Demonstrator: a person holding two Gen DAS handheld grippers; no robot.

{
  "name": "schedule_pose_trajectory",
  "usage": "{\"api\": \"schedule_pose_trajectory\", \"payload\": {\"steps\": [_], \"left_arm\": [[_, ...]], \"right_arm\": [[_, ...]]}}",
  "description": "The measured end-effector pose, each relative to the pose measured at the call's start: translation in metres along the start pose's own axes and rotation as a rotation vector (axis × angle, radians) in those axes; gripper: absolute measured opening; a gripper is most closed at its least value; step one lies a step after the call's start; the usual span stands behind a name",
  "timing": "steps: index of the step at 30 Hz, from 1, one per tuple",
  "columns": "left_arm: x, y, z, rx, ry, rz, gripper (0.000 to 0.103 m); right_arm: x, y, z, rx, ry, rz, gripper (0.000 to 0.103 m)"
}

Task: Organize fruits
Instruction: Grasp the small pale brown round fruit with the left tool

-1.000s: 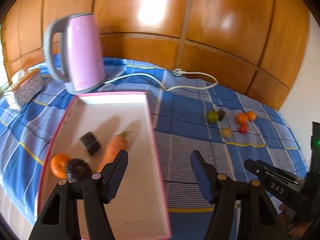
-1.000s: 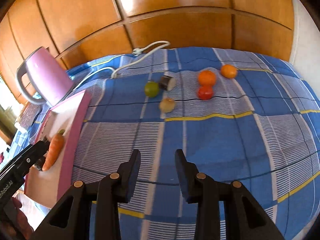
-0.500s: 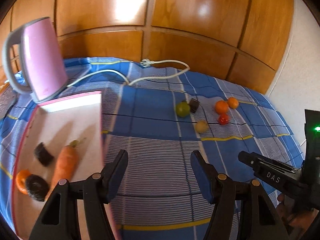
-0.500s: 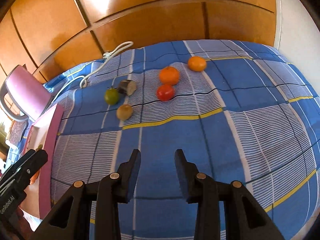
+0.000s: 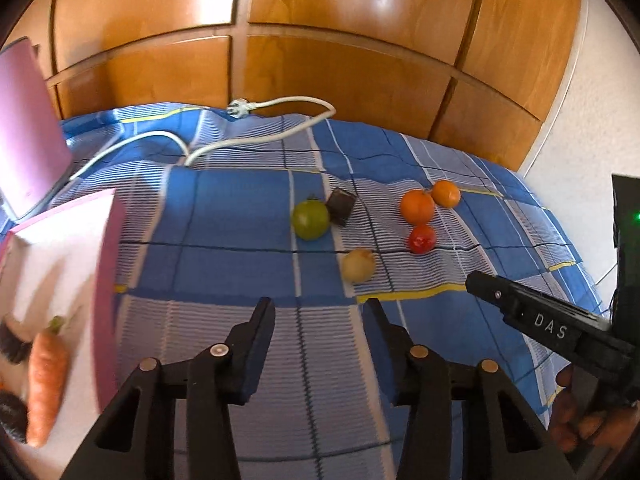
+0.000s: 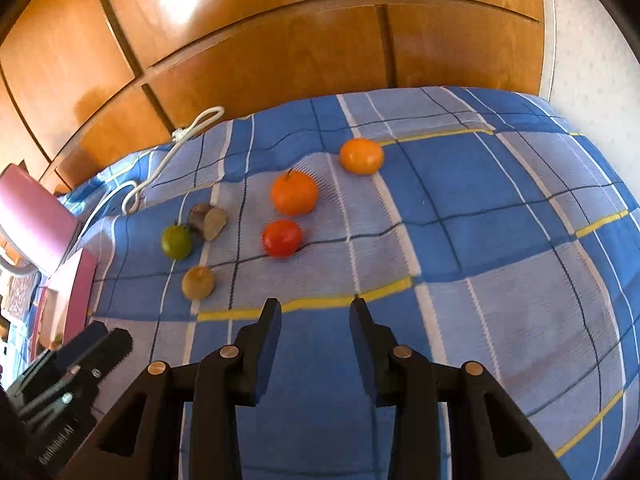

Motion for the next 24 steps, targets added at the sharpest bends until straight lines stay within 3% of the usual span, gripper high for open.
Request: {"api": "schedule_pose_trajectory", "payload": {"steps": [13, 19, 24], "left_arm": [[-0.048, -0.023, -0.024, -0.016, 0.020, 0.012, 0.046], [-0.068, -0.022, -0.027, -0.027, 0.040, 0.004, 0.033], [-0.078, -0.016, -0.027, -0.007, 0.046, 0.001, 0.031]], "right_arm": [[-0.023, -0.019, -0.051, -0.033, -0.031, 0.020, 0.036], [-0.039, -0.026, -0.076, -0.057, -0.048, 0.028, 0.036], [-0.057, -0.030, -0.093, -0.070, -0.051, 0.044, 0.036]]}}
Point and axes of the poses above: each gripper's, at about its wrist camera, not at the fingertips, and x roughly against the way its jaws point, y to its left, z to its underside, the point moved 5 cm from there along -x, roughly the way its jaws point, and after that the axes turned 4 degrees about z, right-handed, at the moved point
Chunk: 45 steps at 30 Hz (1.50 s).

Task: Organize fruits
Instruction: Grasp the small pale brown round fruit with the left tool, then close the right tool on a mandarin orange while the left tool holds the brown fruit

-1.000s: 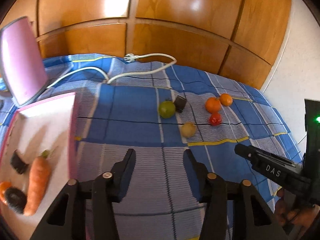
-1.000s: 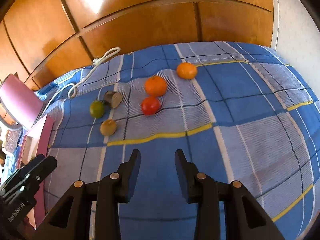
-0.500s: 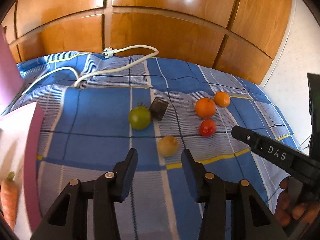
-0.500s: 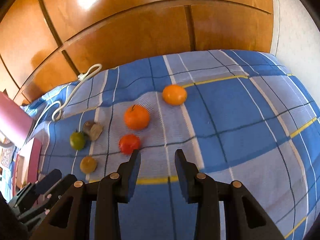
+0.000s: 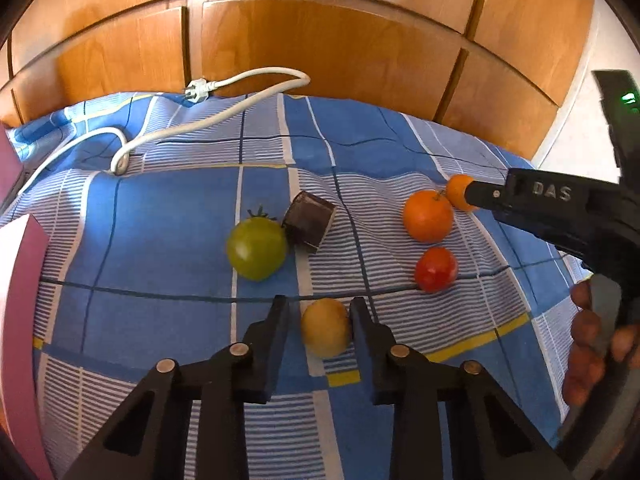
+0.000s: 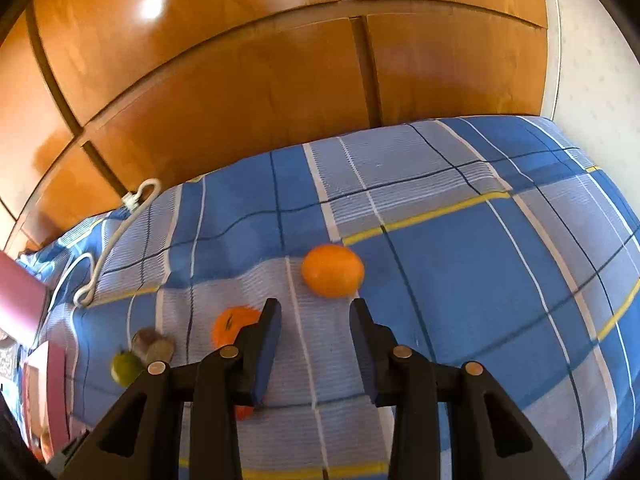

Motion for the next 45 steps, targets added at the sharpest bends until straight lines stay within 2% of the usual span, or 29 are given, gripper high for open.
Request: {"api": "schedule_pose_trajectory", "payload": {"steps": [9, 21, 27, 29, 30, 34, 37, 42, 45], "left_arm": [[-0.007, 0.003, -0.009, 0.040, -0.012, -0.006, 0.029], [-0.012, 0.004, -0.011, 0.056, -0.019, -0.022, 0.028], [-0.012, 0.004, -0.011, 0.055, -0.021, -0.024, 0.027], [-0.011, 0.004, -0.011, 0.055, -0.020, -0.029, 0.027], [-0.010, 0.004, -0.010, 0.054, -0.019, -0.031, 0.027], [-0.008, 0.004, -0.008, 0.052, -0.019, -0.034, 0.027], [-0.008, 0.004, -0.007, 0.050, -0.020, -0.034, 0.027], [-0.008, 0.003, -0.008, 0.046, -0.011, -0.049, 0.027], [-0.009, 0.005, -0.009, 0.088, -0.003, -0.060, 0.027]], "right_arm": [[-0.029, -0.008, -0.008, -0.004, 0.019, 0.023, 0.036], [-0.039, -0.003, -0.009, 0.032, 0.000, 0.012, 0.034], [-0.029, 0.000, -0.010, 0.059, -0.025, -0.001, 0.028], [-0.023, 0.000, -0.009, 0.067, -0.032, -0.004, 0.018], [-0.021, -0.001, -0.008, 0.073, -0.034, -0.006, 0.018], [-0.019, -0.006, -0.004, 0.067, -0.017, -0.022, 0.018], [-0.020, -0.010, -0.002, 0.054, -0.007, -0.021, 0.026], [-0.021, -0.010, -0.002, 0.058, 0.004, -0.003, 0.031], [-0.024, -0.010, -0.003, 0.054, 0.011, 0.002, 0.036]]}}
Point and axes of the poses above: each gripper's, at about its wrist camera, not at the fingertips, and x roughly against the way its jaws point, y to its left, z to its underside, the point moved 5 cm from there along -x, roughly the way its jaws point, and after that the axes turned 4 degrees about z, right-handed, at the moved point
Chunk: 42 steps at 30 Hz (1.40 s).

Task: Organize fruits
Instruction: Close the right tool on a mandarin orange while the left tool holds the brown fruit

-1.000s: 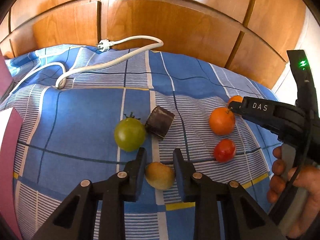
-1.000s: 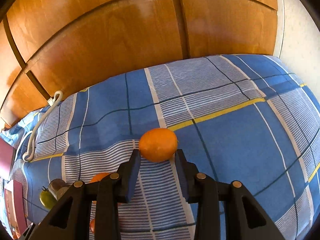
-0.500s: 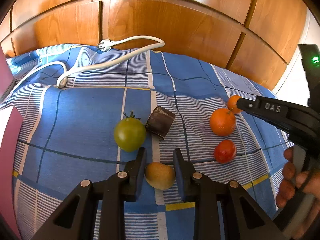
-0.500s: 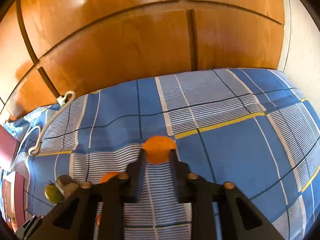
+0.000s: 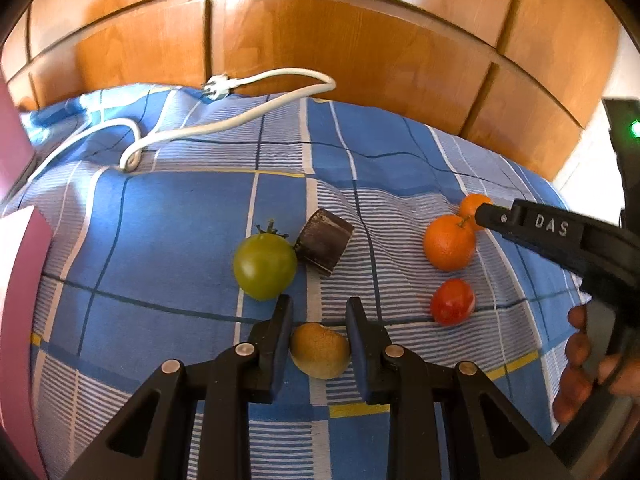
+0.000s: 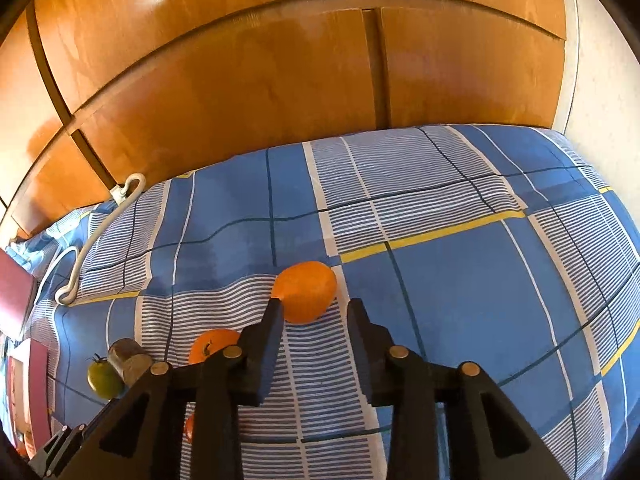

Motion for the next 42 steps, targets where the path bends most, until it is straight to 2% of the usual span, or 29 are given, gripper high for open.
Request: {"api": "schedule_pose_trajectory", "payload": {"steps": [7, 10, 17, 22, 27, 34, 42], "left_arm": [[-0.002, 0.004, -0.004, 0.113, 0.007, -0.019, 0.027], [-0.001, 0.008, -0.007, 0.154, 0.009, -0.013, 0.027], [-0.001, 0.017, -0.012, 0.163, -0.013, -0.052, 0.027], [-0.001, 0.034, -0.021, 0.214, -0.017, -0.074, 0.027], [0.000, 0.034, -0.032, 0.181, -0.015, -0.080, 0.027], [0.012, 0.007, -0.051, 0.078, -0.061, -0.053, 0.027], [-0.007, -0.006, -0.068, 0.018, -0.036, -0.052, 0.027]], "right_arm": [[-0.008, -0.003, -0.004, -0.034, 0.016, 0.006, 0.056], [-0.011, -0.003, -0.005, -0.031, 0.016, 0.015, 0.056], [-0.016, -0.004, -0.004, -0.021, 0.024, 0.024, 0.056], [-0.014, -0.004, -0.002, -0.022, 0.026, 0.024, 0.056], [-0.008, -0.004, 0.001, -0.014, 0.022, 0.013, 0.056], [-0.003, -0.006, 0.000, -0.015, 0.025, 0.001, 0.056], [-0.011, 0.001, -0.008, -0.018, 0.033, 0.004, 0.056]]}}
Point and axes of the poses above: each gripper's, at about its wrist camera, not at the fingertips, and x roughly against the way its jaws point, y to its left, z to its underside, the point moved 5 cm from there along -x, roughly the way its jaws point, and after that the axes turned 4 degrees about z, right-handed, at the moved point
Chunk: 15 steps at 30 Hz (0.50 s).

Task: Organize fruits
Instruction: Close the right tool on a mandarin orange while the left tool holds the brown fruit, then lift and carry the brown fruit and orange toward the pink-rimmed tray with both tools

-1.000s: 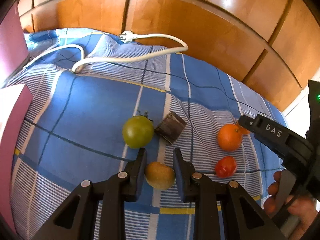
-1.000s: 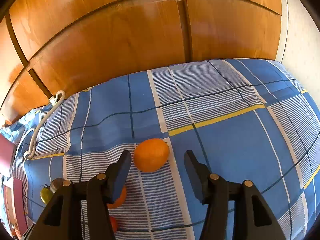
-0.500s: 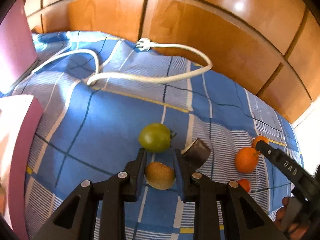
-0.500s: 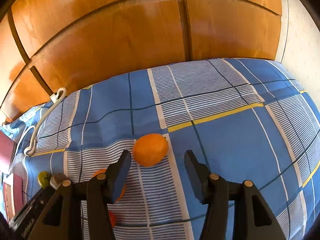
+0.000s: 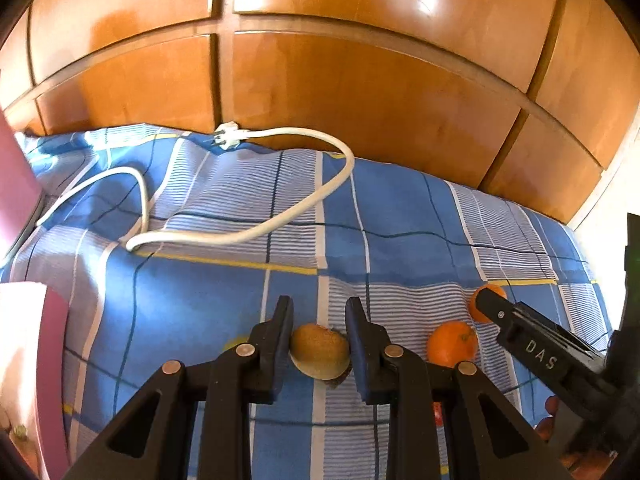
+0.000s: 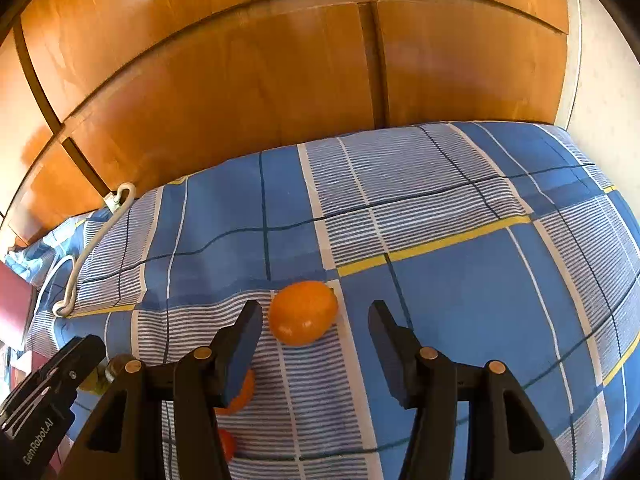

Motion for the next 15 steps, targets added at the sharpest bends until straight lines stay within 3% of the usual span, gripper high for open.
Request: {"api": "schedule_pose_trajectory", "payload": {"steps": [6, 7, 9, 15], "left_arm": [[-0.015, 0.000, -0.004, -0.026, 0.017, -0.009, 0.027], [-0.016, -0.001, -0.006, -0.034, 0.012, -0.013, 0.027], [-0.019, -0.003, -0.007, -0.038, 0.015, -0.010, 0.027], [-0.027, -0.009, -0.012, -0.047, 0.019, -0.005, 0.027]], "right_arm": [[-0.013, 0.009, 0.001, 0.020, 0.018, 0.001, 0.056], [-0.015, 0.011, 0.001, 0.020, 0.026, -0.005, 0.054], [-0.017, 0.014, -0.001, 0.035, 0.015, -0.003, 0.039], [-0.018, 0.017, -0.003, 0.054, 0.016, -0.002, 0.038]]}}
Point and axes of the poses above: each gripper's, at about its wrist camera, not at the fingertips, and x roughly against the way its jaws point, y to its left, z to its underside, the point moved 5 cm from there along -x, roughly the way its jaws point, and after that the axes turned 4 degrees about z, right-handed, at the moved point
